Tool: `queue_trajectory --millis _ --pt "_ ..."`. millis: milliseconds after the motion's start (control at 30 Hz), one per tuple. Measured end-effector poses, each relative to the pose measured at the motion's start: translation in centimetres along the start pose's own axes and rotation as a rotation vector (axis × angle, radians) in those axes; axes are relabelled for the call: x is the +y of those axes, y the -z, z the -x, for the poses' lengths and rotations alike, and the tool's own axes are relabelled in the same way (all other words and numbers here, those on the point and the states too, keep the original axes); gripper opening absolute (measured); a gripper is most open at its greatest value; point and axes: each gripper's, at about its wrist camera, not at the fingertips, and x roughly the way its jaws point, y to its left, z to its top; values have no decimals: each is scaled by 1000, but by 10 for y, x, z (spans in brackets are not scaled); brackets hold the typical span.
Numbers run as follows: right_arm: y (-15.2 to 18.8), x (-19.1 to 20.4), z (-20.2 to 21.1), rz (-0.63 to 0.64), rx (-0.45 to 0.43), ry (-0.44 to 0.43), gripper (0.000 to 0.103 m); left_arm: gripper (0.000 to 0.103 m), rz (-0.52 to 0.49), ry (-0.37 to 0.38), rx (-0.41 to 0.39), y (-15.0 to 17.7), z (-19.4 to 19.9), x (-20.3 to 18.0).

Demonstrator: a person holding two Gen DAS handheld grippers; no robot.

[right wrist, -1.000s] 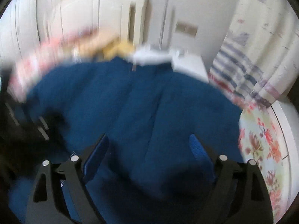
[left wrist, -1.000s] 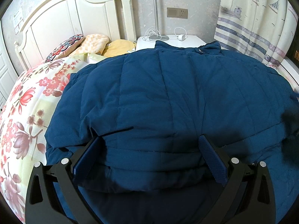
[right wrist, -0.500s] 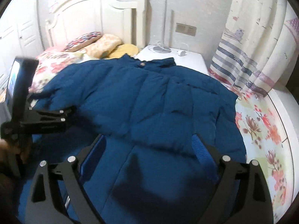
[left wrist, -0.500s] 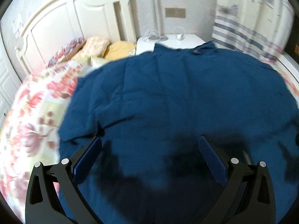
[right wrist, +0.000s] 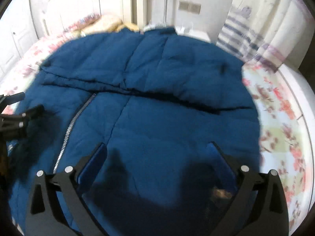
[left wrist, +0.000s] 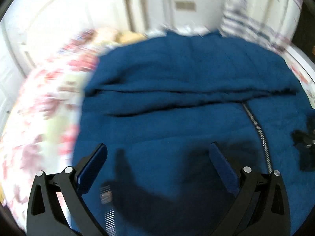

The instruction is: Fold large clothes

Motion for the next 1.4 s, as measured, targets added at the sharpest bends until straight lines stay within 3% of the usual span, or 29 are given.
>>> queue_trajectory --millis 67,133,167,200,267,333,367,433,500,567,633,733,800,867,967,1100,1167,1233,1333,1400 --pt "10 -9 12 -10 -14 -7 100 99 26 -34 4 14 5 17" --pt "26 -19 3 6 44 24 100 99 48 -94 69 34 -9 38" --pt "36 -25 -7 14 93 50 100 99 86 -31 71 40 -11 48" --pt "43 -32 -8 -12 88 25 100 99 147 26 80 44 -10 60" --pt "51 -36 0 -36 75 26 100 99 183 9 85 47 -2 71" --pt "57 -30 19 -23 40 71 100 99 146 -88 40 51 21 62" --pt "61 -23 33 -12 -3 60 100 99 128 -90 8 54 34 55" --pt "71 -7 55 36 -58 1 100 99 64 -9 -73 65 67 28" --pt "87 21 70 147 -84 -40 100 99 -31 24 -113 77 86 -1" --pt "105 44 69 236 -58 -66 100 99 -156 21 -107 97 92 -32" --pt "120 56 56 273 -13 -42 100 99 -245 -11 -45 115 74 -54" --pt "129 45 57 212 -16 -65 100 99 -198 3 -36 124 73 -44" --pt "134 39 69 217 -11 -19 100 99 -175 24 -17 120 75 -39" --pt "141 30 85 215 -41 9 100 99 -164 -10 -53 129 88 -27" --pt "164 17 99 192 -50 -30 100 99 -143 -70 -54 151 92 -7" --pt "184 -10 91 69 -43 -122 100 99 -2 41 -27 165 86 23" --pt "181 -4 96 92 -37 -83 100 99 -21 -3 -26 160 90 20" --pt "177 5 113 133 -82 -30 100 99 -71 -69 -74 162 112 7" --pt "175 20 134 200 -158 -78 100 99 -131 -22 -126 169 130 -13" --pt "178 33 127 251 -139 -92 100 99 -183 -39 -107 172 123 -25"
